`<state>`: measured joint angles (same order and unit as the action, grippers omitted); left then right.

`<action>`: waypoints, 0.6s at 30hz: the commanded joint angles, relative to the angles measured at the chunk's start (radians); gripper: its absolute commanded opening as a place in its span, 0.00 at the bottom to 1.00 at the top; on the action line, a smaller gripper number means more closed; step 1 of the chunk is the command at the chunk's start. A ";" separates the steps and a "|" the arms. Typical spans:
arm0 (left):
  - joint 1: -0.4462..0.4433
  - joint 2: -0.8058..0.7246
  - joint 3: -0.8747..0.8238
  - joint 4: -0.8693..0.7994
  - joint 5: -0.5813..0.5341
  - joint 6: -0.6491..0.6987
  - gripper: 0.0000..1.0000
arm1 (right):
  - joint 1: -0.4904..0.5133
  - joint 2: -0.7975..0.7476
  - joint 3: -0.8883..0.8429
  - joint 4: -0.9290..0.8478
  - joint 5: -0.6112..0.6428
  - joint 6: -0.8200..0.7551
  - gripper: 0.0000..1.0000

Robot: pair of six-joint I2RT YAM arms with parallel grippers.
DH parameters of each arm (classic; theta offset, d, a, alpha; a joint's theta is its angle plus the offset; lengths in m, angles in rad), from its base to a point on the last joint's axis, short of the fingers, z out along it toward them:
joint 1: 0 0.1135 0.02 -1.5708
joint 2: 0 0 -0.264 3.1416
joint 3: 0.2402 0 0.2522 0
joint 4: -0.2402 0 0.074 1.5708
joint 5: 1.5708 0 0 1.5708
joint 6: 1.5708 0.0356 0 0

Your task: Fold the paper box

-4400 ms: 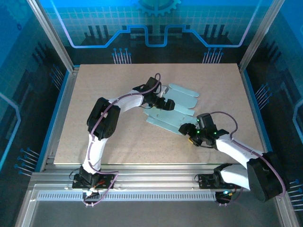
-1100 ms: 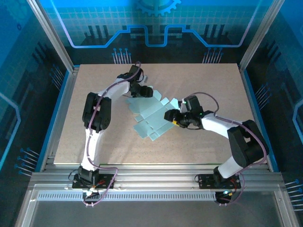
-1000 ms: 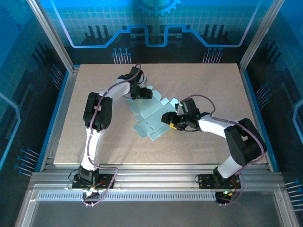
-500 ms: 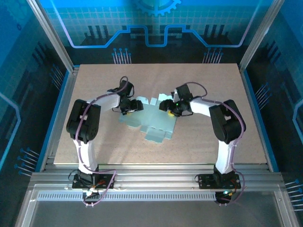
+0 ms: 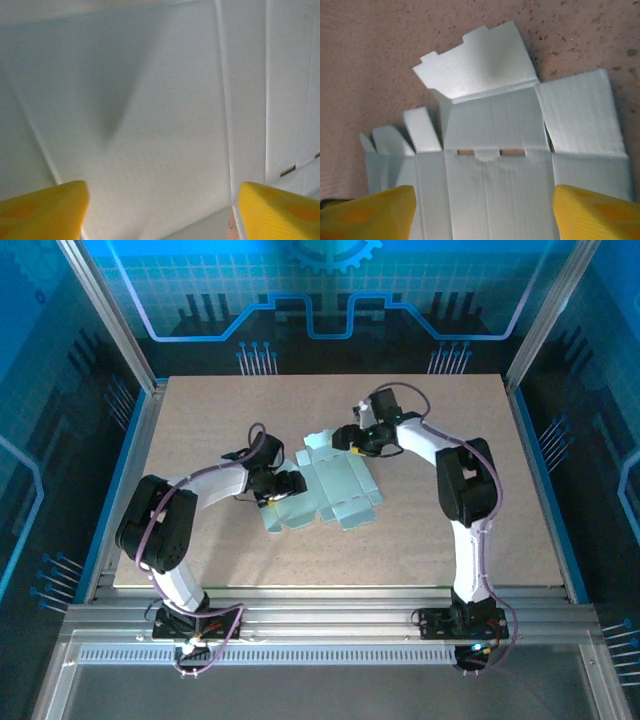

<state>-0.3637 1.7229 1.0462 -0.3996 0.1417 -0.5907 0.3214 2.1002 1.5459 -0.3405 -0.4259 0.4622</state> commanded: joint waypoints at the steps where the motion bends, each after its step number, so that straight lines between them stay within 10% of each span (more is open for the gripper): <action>1: -0.001 0.010 0.189 -0.123 -0.027 0.122 0.90 | -0.072 -0.189 -0.139 0.017 0.013 -0.050 0.74; 18: -0.013 0.212 0.165 -0.080 0.002 0.120 0.36 | -0.191 -0.176 -0.327 0.037 -0.156 -0.087 0.73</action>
<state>-0.3725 1.9144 1.2373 -0.4915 0.1284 -0.4675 0.1360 1.8797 1.1893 -0.2798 -0.5365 0.4129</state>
